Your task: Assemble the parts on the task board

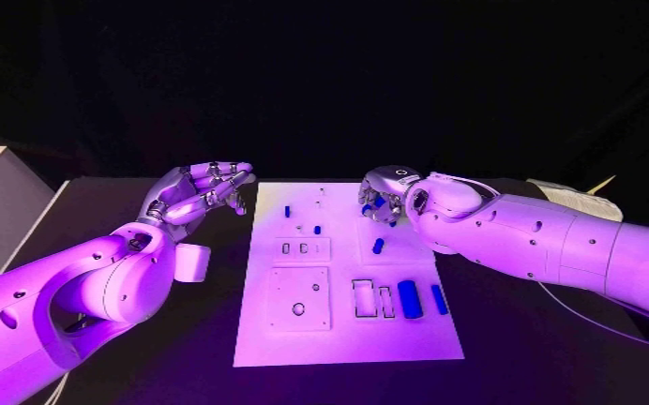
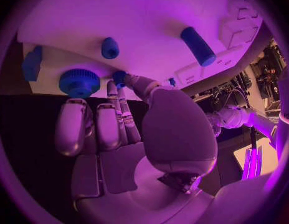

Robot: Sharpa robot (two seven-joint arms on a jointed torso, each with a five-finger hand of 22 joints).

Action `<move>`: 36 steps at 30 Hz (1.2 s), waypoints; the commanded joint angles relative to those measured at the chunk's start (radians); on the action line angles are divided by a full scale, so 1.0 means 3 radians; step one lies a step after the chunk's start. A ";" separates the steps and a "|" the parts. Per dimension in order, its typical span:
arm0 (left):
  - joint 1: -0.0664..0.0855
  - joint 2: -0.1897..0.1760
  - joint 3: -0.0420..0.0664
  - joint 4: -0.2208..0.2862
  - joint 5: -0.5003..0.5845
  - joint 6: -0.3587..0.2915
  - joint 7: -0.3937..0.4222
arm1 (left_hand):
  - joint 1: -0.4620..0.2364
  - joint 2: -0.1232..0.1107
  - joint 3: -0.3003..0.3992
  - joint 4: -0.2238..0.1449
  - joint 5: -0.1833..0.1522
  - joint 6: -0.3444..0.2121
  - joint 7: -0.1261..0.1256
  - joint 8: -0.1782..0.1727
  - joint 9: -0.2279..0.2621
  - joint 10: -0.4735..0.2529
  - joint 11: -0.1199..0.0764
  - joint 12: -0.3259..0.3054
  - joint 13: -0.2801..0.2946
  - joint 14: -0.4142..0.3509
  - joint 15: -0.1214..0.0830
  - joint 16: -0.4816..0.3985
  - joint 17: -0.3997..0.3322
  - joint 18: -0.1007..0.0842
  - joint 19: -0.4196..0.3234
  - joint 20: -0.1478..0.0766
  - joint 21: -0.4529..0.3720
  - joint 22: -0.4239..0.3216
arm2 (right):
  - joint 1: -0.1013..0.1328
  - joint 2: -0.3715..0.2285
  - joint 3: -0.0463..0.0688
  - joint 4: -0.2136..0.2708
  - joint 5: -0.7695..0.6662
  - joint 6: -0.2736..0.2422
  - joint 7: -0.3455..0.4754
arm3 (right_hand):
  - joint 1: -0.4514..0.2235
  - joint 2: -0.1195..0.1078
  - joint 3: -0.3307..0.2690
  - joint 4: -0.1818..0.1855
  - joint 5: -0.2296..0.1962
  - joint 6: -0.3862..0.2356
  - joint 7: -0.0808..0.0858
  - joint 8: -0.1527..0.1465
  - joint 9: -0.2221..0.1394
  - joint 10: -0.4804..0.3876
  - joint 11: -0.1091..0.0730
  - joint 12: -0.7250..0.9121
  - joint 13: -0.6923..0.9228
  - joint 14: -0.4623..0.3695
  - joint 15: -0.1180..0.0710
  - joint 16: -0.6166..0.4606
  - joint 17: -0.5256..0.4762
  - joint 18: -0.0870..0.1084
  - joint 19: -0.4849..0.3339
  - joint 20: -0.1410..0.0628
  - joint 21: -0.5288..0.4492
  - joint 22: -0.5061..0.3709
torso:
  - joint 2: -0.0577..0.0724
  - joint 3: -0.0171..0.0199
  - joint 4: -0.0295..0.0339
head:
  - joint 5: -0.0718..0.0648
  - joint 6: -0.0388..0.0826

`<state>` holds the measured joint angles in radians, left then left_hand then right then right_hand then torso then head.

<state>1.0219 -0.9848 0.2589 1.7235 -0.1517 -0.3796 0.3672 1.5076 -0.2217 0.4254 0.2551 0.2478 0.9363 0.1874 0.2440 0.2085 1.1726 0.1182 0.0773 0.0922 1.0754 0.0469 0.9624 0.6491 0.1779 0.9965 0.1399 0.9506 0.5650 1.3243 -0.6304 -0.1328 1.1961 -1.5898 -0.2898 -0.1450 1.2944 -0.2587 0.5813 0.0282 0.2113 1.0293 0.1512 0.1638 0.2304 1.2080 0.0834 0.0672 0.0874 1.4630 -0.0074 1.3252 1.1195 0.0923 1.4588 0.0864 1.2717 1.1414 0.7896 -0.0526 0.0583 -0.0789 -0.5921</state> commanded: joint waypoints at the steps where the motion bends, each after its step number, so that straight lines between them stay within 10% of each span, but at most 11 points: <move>1: 0.0001 0.0000 0.0005 0.0005 -0.0021 0.0049 0.0007 | -0.0030 -0.0008 0.0018 0.0003 -0.0017 -0.0021 0.0005 0.0010 0.0003 -0.0004 0.0007 0.0012 0.0005 -0.0008 0.0000 0.0021 0.0003 0.0017 -0.0024 0.0001 0.0018 0.0003 | -0.0011 0.0007 -0.0007 -0.0008 -0.0045 0.0047 -0.0002 | 0.0024 0.0060 0.0028 0.0011 0.0016 0.0054 -0.0006 0.0038 0.0022 0.0064 -0.0014 0.0015 0.0015 0.0122 -0.0002 0.0028 0.0008 -0.0036 0.0004 0.0008 0.0029 0.0021 | 0.0017 -0.0004 0.0000 | -0.0002 0.0009; 14: 0.0001 -0.0008 0.0007 -0.0003 -0.0023 0.0055 -0.0010 | -0.0029 -0.0006 0.0021 0.0001 -0.0017 -0.0021 0.0005 0.0011 0.0004 -0.0005 0.0007 0.0012 0.0006 -0.0006 0.0000 0.0026 0.0004 0.0018 -0.0025 0.0001 0.0025 0.0007 | -0.0011 0.0000 -0.0007 0.0024 -0.0166 -0.0247 -0.0064 | 0.0250 0.0223 0.0206 -0.0172 -0.0111 0.0207 -0.0066 0.0171 0.0169 0.0302 -0.0090 0.0039 0.0132 0.0117 -0.0064 0.0091 0.0029 -0.0047 0.0002 -0.0046 0.0101 0.0122 | 0.0033 -0.0006 0.0006 | -0.0005 0.0040; 36: 0.0001 -0.0003 0.0007 -0.0023 -0.0023 0.0051 0.0001 | -0.0043 -0.0007 0.0026 0.0005 -0.0024 -0.0020 0.0005 0.0019 0.0012 -0.0007 0.0009 0.0014 0.0010 -0.0005 0.0002 0.0039 0.0005 0.0018 -0.0038 0.0003 0.0052 0.0024 | 0.0005 0.0215 0.0024 -0.0036 -0.0199 -0.0908 -0.0124 | 0.0243 0.0224 0.0217 -0.0230 -0.0074 0.0260 -0.0080 0.0226 0.0234 0.0377 -0.0111 0.0052 0.0200 0.0121 -0.0083 0.0121 0.0052 -0.0053 0.0007 -0.0064 0.0134 0.0171 | 0.0060 -0.0012 0.0020 | -0.0006 0.0101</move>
<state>1.0219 -0.9875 0.2600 1.7150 -0.1545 -0.3796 0.3604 1.5048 -0.2245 0.4281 0.2579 0.2442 0.9364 0.1874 0.2440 0.2114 1.1725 0.1182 0.0772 0.0944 1.0755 0.0470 0.9711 0.6496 0.1778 0.9933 0.1431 0.9628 0.5714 1.3249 -0.5702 -0.1262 1.1893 -1.6321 -0.5126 -0.1728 1.3440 -0.2092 0.6238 -0.0124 0.1820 1.1018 0.1238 0.2280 0.2997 1.2755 0.0911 0.0789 0.1093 1.4666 -0.0253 1.3574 1.1344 0.0923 1.4627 0.0750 1.3065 1.1916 0.8057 -0.0561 0.0639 -0.0805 -0.5629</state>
